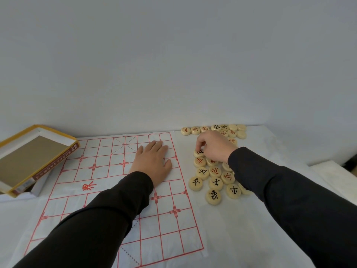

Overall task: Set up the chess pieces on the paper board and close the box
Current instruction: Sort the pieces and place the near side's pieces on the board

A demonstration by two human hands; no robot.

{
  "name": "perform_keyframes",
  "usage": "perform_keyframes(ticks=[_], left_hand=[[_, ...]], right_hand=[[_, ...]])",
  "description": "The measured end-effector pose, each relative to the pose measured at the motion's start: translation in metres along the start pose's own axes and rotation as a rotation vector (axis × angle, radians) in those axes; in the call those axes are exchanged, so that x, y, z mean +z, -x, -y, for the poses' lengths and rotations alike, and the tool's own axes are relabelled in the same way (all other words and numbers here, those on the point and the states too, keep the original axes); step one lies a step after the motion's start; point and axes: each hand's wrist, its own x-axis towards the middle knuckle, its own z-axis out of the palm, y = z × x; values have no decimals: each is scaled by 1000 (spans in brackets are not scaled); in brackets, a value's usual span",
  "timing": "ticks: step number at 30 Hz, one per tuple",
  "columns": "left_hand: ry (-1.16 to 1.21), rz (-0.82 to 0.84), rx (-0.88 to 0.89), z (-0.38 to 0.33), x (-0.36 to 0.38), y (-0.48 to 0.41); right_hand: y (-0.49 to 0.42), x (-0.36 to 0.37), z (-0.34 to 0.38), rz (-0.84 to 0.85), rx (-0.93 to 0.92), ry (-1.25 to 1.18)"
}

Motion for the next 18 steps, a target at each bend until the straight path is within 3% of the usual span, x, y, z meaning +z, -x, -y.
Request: perform_keyframes(ticks=[6, 12, 18], left_hand=[[24, 1, -8, 2, 1, -1], [41, -12, -7, 2, 3, -1], [50, -27, 3, 4, 4, -2]], right_hand=[[-16, 3, 7, -109, 41, -102], [-37, 9, 18, 82, 45, -69], [-31, 4, 10, -32, 93, -329]])
